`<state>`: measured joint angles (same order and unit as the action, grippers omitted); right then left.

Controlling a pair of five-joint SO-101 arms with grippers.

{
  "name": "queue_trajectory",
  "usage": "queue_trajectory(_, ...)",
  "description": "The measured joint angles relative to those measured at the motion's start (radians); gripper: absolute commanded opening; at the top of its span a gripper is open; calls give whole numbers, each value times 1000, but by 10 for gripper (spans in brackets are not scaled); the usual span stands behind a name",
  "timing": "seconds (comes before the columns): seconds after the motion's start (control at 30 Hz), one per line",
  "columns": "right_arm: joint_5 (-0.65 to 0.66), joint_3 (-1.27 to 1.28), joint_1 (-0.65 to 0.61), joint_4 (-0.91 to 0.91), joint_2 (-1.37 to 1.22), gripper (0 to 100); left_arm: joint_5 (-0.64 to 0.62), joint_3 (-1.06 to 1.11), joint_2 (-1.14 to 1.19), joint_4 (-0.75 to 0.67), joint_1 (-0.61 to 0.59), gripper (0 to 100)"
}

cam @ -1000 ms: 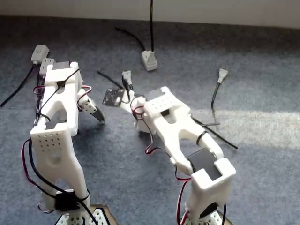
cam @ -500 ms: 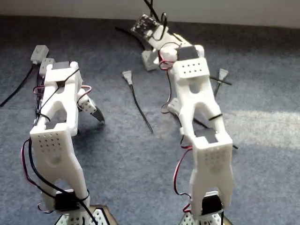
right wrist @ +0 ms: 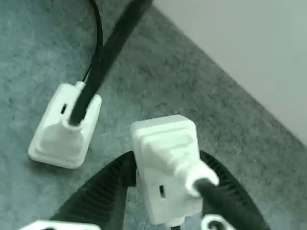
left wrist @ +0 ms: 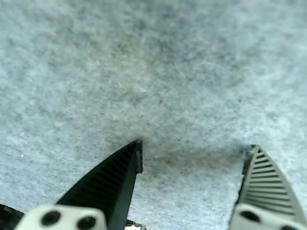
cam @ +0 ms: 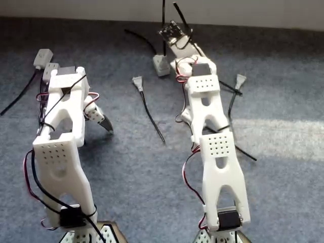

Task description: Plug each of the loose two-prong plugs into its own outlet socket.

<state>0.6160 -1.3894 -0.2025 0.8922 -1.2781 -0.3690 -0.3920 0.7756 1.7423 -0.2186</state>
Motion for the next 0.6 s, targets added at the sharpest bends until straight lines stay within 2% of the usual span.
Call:
queue_trajectory(0.33,-18,-100,15,44,12,242,0,0,0,0,12,319)
queue_trajectory(0.43,-31,-164,15,143,51,241,0,0,0,-3,12,319)
queue_trajectory(0.6,-158,-224,-37,399,129,238,0,0,0,-3,2,319)
